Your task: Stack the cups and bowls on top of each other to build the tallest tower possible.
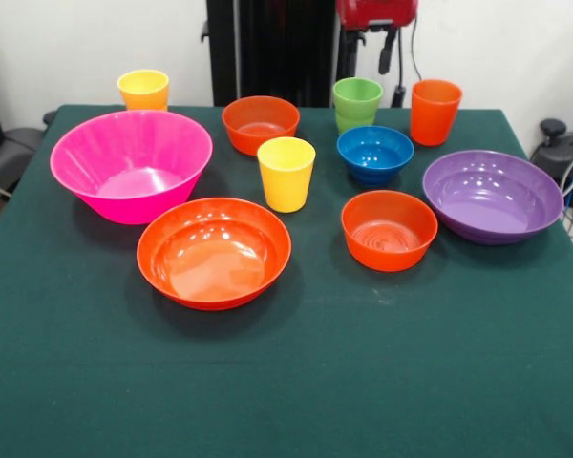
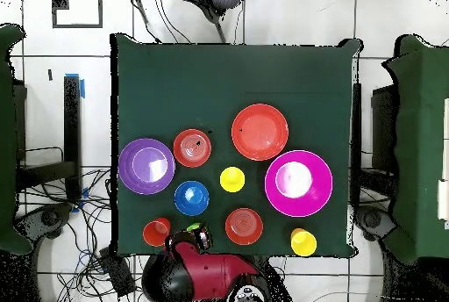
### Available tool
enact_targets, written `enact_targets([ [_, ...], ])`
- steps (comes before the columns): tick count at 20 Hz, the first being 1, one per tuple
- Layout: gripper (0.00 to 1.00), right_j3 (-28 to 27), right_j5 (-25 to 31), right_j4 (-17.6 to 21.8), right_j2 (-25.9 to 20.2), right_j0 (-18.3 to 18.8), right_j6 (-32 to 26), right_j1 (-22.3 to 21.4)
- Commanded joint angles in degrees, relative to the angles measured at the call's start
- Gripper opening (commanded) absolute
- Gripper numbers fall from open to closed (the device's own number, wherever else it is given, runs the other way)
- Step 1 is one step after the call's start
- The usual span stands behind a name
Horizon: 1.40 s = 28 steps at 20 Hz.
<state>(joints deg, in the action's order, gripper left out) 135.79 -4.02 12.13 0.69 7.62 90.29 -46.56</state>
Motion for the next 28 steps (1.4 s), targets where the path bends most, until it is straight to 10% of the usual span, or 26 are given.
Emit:
enact_targets([
  [1,1.0,2.29,11.14,10.5,-18.45,15.5,-5.74,-0.47],
  [19,1.0,0.49,8.44,24.92,-14.8,16.75,0.05,3.36],
  [28,1.0,0.03,3.3,27.32,-14.39,11.47,5.2,5.37],
])
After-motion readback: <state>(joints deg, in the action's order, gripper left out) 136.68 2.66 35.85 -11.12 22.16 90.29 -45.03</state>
